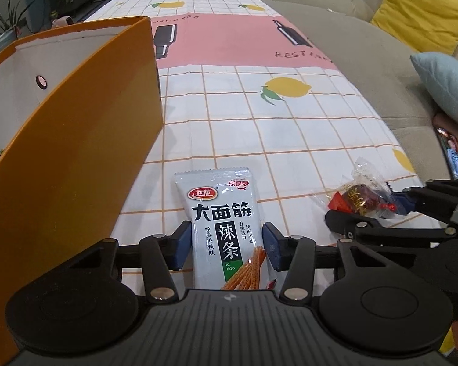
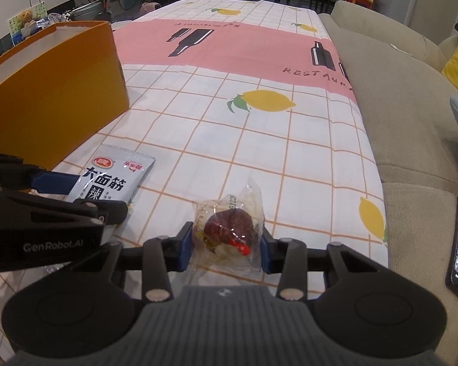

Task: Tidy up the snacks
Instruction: 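Grasp the white spicy-strip packet with the left tool while the right tool holds the egg packet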

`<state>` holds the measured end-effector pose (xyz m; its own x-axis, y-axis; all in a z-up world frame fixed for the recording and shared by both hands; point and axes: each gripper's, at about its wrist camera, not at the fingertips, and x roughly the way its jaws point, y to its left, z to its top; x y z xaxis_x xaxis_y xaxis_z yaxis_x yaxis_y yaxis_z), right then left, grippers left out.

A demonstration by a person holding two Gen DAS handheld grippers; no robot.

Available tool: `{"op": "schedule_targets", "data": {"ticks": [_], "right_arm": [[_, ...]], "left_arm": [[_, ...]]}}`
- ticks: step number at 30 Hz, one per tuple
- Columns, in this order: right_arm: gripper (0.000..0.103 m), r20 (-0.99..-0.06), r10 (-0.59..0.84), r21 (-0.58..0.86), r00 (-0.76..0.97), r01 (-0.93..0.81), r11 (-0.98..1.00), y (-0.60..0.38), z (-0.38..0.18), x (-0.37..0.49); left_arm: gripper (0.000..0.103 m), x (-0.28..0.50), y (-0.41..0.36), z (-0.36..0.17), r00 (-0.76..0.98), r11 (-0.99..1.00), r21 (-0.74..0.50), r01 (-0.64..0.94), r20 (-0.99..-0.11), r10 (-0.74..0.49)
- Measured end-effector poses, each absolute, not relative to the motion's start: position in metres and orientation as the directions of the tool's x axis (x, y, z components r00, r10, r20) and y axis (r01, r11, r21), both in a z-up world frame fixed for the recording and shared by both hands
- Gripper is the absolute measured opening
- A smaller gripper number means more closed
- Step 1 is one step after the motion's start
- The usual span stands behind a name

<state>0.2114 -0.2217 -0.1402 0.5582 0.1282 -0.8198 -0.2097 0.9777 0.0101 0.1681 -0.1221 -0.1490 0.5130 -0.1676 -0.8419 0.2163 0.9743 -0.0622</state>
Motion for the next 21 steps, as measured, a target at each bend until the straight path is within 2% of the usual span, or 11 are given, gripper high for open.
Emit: {"op": "schedule_targets", "data": {"ticks": [2,4,6,8,15,16,18,21], "right_arm": [[0.039,-0.822,0.131,0.017,0.554,-0.206,0.978,-0.223,-0.14,0.212],[0.04,-0.826,0.129,0.021,0.549,-0.199,0.98,-0.224,-0.14,0.212],[0.04,-0.83,0.13,0.031,0.542,-0.189,0.982,-0.226,-0.14,0.212],[0.04,-0.833,0.132,0.04,0.537,-0.181,0.983,-0.228,-0.14,0.212],[0.041,-0.835,0.131,0.037,0.535,-0.182,0.983,-0.227,-0.141,0.214],[0.041,-0.835,0.131,0.037,0.535,-0.182,0.983,-0.226,-0.141,0.214],[0.041,-0.835,0.131,0.037,0.534,-0.183,0.982,-0.226,-0.141,0.214],[0.041,-0.836,0.127,0.036,0.534,-0.178,0.983,-0.226,-0.141,0.215]], "left_arm": [[0.057,0.165,-0.124,-0.149,0.51,0.97,-0.047,0.24,-0.844,-0.167],[0.062,0.164,-0.124,-0.15,0.501,0.968,-0.036,0.249,-0.851,-0.16],[0.082,0.162,-0.12,-0.151,0.503,0.975,-0.027,0.219,-0.853,-0.137],[0.095,0.16,-0.118,-0.154,0.501,0.983,0.0,0.186,-0.86,-0.095],[0.097,0.151,-0.12,-0.158,0.539,0.987,0.015,0.161,-0.839,-0.075],[0.095,0.149,-0.122,-0.157,0.546,0.986,0.017,0.167,-0.834,-0.078],[0.083,0.146,-0.126,-0.156,0.557,0.985,0.018,0.173,-0.826,-0.083],[0.073,0.145,-0.131,-0.153,0.556,0.985,0.014,0.173,-0.827,-0.085]]}}
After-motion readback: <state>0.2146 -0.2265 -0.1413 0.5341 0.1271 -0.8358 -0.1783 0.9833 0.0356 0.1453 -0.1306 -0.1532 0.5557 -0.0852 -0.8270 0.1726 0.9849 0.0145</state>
